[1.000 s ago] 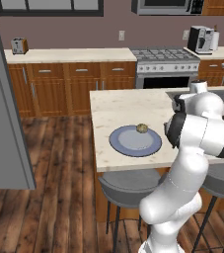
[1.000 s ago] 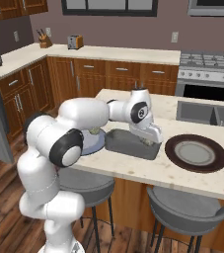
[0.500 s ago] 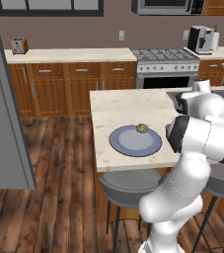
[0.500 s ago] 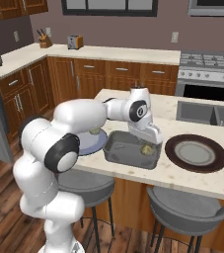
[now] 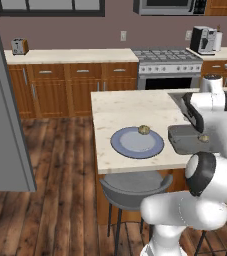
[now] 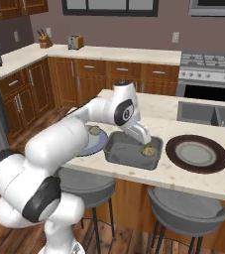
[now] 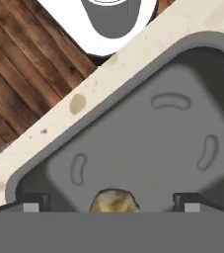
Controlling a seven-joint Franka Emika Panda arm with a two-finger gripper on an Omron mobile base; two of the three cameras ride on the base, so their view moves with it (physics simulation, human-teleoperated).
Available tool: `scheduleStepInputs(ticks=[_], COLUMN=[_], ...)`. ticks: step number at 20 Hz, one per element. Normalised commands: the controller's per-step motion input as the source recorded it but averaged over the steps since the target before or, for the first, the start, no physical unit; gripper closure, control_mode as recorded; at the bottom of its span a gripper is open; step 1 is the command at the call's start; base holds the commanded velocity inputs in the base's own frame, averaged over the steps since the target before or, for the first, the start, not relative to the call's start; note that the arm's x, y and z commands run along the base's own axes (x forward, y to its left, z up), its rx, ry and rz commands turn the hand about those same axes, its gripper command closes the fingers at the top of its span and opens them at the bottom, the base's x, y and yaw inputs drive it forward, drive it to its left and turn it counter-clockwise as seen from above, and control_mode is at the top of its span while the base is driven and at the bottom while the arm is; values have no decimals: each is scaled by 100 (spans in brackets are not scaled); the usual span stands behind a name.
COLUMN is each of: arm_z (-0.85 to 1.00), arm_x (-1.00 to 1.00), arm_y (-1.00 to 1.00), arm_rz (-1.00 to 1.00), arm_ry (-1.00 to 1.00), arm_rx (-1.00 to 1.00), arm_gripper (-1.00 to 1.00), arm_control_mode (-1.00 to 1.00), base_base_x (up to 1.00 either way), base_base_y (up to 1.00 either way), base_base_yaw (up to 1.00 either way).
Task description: Place two dumplings into each of the tupperware containers and then place the containers in the fridge.
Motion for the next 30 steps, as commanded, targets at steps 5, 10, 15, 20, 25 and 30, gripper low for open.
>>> scheduleStepInputs(ticks=[5, 10, 15, 20, 25, 30], arm_z=[50, 46, 44, 10, -1, -20], arm_x=[-26, -5, 1, 56, 89, 65], arm_y=[91, 93, 77, 62, 30, 2], arm_rz=[49, 67, 50, 21, 9, 5], arm_ry=[-12, 0, -2, 9, 28, 32], arm_rx=[-3, -22, -18, -8, 0, 0], arm_gripper=[-100, -100, -100, -100, -100, -100], arm_control_mode=[-100, -100, -100, -100, -100, -100], base_base_x=[0, 0, 0, 0, 0, 0], base_base_y=[0, 0, 0, 0, 0, 0], base_base_yaw=[0, 0, 0, 0, 0, 0])
